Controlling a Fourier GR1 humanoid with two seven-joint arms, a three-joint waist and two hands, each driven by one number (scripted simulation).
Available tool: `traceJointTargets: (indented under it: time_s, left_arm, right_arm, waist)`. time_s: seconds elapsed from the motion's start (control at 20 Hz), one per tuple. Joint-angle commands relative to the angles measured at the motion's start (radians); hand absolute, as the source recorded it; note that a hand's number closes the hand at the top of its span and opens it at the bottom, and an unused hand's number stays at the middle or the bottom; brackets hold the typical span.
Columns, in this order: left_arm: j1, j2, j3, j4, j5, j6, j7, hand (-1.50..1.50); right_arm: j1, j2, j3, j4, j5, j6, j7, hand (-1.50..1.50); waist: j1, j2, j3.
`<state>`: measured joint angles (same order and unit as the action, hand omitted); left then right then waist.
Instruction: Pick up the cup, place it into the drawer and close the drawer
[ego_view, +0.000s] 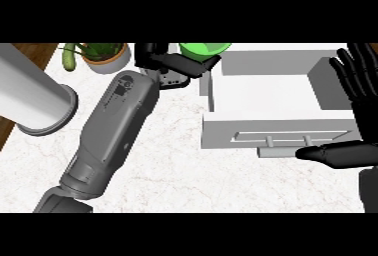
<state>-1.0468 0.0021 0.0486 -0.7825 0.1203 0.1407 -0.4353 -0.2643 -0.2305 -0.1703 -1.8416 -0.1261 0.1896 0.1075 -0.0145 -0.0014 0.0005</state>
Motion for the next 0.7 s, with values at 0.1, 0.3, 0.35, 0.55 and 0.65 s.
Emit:
traceJointTargets:
  time_s: [0.1, 0.3, 0.35, 0.55, 0.65]
  left_arm:
    - [-0.179, -0.002, -0.144, 0.128, 0.083, 0.181, 0.146, 1.50]
    - [-0.268, -0.002, -0.138, 0.311, 0.094, 0.203, 0.172, 1.50]
    - [-0.291, -0.002, -0.166, 0.330, 0.104, 0.227, 0.171, 1.50]
    - [-0.303, -0.002, -0.235, 0.419, 0.148, 0.236, 0.188, 1.50]
    - [-0.300, -0.002, -0.259, 0.457, 0.146, 0.174, 0.189, 1.50]
  right_arm:
    - [-0.034, 0.014, 0.020, 0.021, 0.013, -0.009, -0.002, -1.50]
    - [0.009, 0.025, 0.023, 0.016, -0.006, 0.020, -0.048, -1.50]
    - [-0.076, 0.004, 0.015, 0.078, -0.002, 0.019, -0.039, -1.50]
    - [-0.066, 0.000, 0.009, 0.088, -0.022, 0.042, -0.057, -1.50]
    - [-0.055, -0.009, 0.005, 0.064, -0.023, 0.045, -0.044, -1.50]
  waist:
    - [-0.029, 0.006, 0.000]
    - [-0.061, 0.017, 0.001]
    - [-0.052, 0.018, 0.001]
    - [-0.086, 0.026, 0.002]
    - [-0.103, 0.029, 0.002]
